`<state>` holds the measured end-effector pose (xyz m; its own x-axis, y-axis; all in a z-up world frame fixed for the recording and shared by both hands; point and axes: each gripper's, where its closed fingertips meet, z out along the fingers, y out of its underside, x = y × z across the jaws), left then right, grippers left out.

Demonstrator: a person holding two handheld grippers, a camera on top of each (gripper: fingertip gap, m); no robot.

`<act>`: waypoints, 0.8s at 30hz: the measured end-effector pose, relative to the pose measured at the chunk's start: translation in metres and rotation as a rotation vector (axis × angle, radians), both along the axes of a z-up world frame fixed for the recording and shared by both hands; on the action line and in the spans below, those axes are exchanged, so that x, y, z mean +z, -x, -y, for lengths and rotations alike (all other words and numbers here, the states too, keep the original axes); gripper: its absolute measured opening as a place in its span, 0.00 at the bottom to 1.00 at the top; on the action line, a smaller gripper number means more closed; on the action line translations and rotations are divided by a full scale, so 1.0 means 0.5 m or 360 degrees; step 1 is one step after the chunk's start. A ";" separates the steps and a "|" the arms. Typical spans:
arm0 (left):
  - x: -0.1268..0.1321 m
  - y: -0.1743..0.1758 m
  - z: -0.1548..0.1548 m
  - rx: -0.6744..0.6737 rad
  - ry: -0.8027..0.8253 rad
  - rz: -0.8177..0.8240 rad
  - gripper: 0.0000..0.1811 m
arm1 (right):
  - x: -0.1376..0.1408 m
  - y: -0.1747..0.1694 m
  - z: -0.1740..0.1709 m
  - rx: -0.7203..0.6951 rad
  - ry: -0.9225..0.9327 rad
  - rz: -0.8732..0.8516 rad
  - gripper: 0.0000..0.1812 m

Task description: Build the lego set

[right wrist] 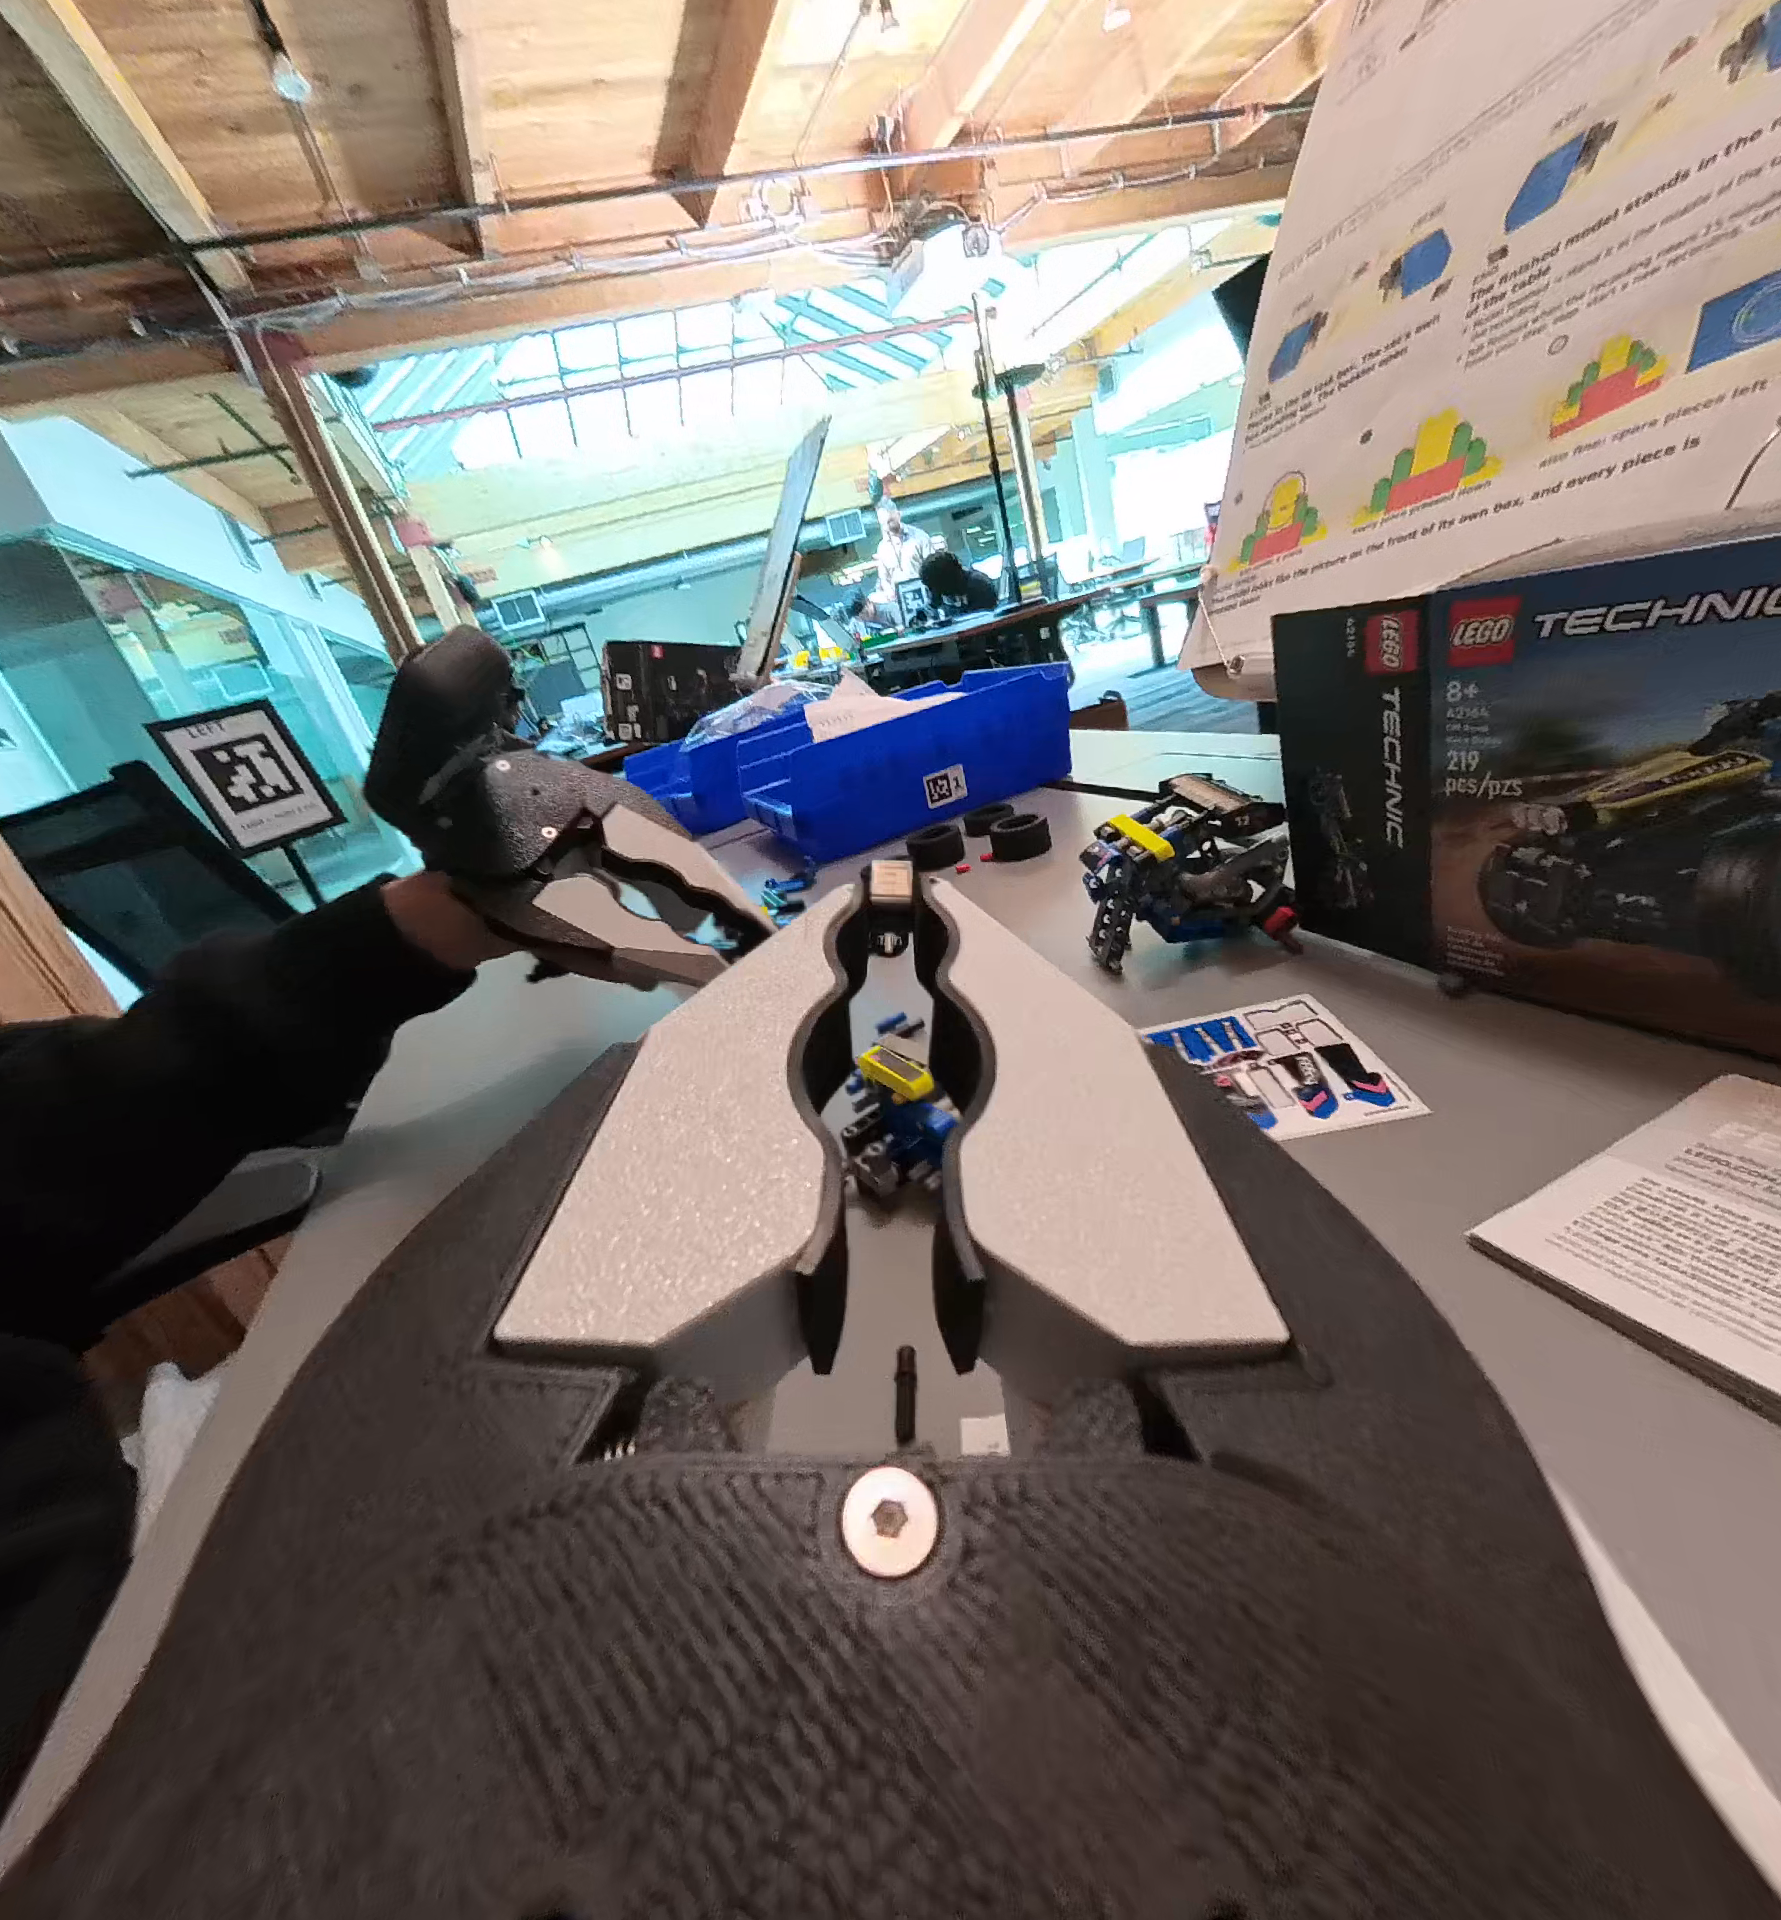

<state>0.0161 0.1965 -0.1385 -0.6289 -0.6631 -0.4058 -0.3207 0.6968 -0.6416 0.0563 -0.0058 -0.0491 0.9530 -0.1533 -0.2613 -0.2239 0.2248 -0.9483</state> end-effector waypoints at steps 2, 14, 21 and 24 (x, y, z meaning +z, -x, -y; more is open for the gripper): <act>0.000 -0.022 0.009 -0.0159 -0.0116 -0.0008 0.12 | 0.000 0.000 -0.003 0.0007 -0.0014 -0.0022 0.03; -0.077 -0.091 0.014 -0.0913 -0.0711 -0.0583 0.14 | 0.006 0.045 -0.036 0.0128 0.0012 0.0136 0.03; -0.097 -0.086 0.020 -0.1010 -0.0772 -0.0743 0.09 | 0.010 0.040 -0.032 0.0112 -0.0025 0.0100 0.03; -0.100 -0.079 0.020 -0.1015 -0.0747 -0.0790 0.04 | 0.009 0.042 -0.034 0.0123 -0.0019 0.0098 0.03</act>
